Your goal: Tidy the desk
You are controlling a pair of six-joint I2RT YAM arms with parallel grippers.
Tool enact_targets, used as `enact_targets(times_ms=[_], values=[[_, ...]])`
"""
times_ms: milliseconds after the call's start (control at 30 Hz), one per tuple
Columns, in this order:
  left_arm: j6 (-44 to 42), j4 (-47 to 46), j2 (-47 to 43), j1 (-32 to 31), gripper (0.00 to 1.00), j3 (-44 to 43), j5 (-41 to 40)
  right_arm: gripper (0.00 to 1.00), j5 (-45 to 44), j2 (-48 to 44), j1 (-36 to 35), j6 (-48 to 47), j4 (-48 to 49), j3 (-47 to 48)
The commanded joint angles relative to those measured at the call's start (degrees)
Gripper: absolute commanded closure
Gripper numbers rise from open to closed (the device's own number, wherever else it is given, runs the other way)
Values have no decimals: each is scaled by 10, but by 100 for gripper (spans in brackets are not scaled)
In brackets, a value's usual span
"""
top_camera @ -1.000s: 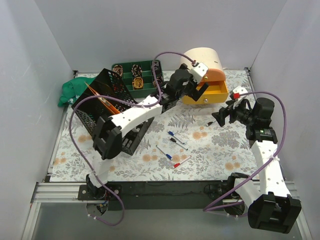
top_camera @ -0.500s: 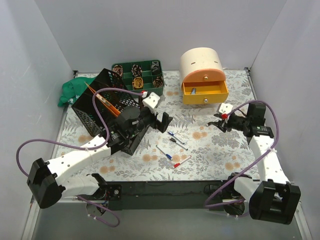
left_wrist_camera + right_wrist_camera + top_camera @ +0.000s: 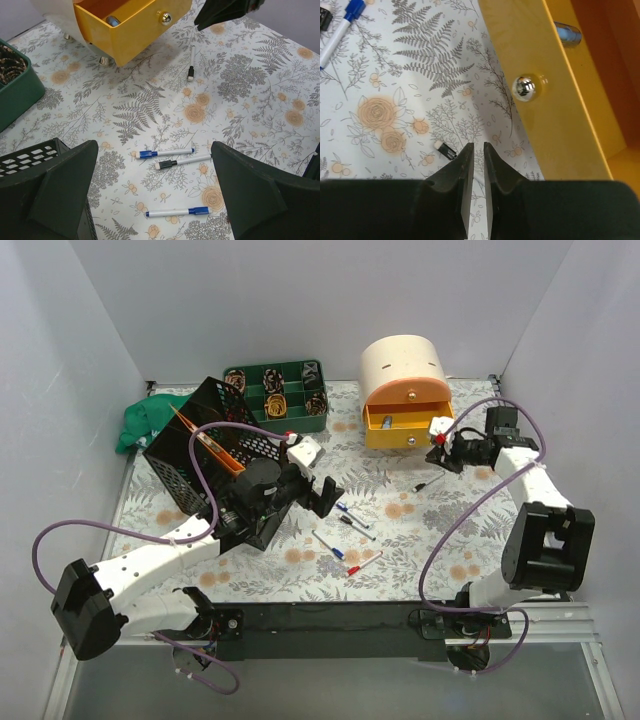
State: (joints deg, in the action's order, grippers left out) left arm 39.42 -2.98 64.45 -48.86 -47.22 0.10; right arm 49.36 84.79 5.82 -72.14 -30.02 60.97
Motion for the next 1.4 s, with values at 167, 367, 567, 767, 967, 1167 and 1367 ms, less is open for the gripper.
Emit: enact_targets(times_ms=[167, 367, 567, 767, 967, 1167, 1367], values=[[-16, 8, -31, -1, 2, -9, -19, 82, -60, 117, -42, 77, -8, 136], [-23, 10, -29, -1, 2, -9, -26, 85, -82, 158, -53, 142, 14, 202], [-28, 10, -31, -1, 2, -8, -30, 86, -111, 165, -57, 240, 109, 208], [-30, 10, -32, -1, 2, -9, -34, 79, -146, 184, -78, 320, 198, 205], [-35, 10, -34, -1, 2, -7, -41, 69, -198, 191, -93, 386, 279, 180], [-36, 10, -32, -1, 2, -7, -41, 60, -222, 173, -101, 407, 348, 140], [-37, 10, -35, -1, 2, -7, -42, 58, -206, 118, -101, 409, 340, 88]])
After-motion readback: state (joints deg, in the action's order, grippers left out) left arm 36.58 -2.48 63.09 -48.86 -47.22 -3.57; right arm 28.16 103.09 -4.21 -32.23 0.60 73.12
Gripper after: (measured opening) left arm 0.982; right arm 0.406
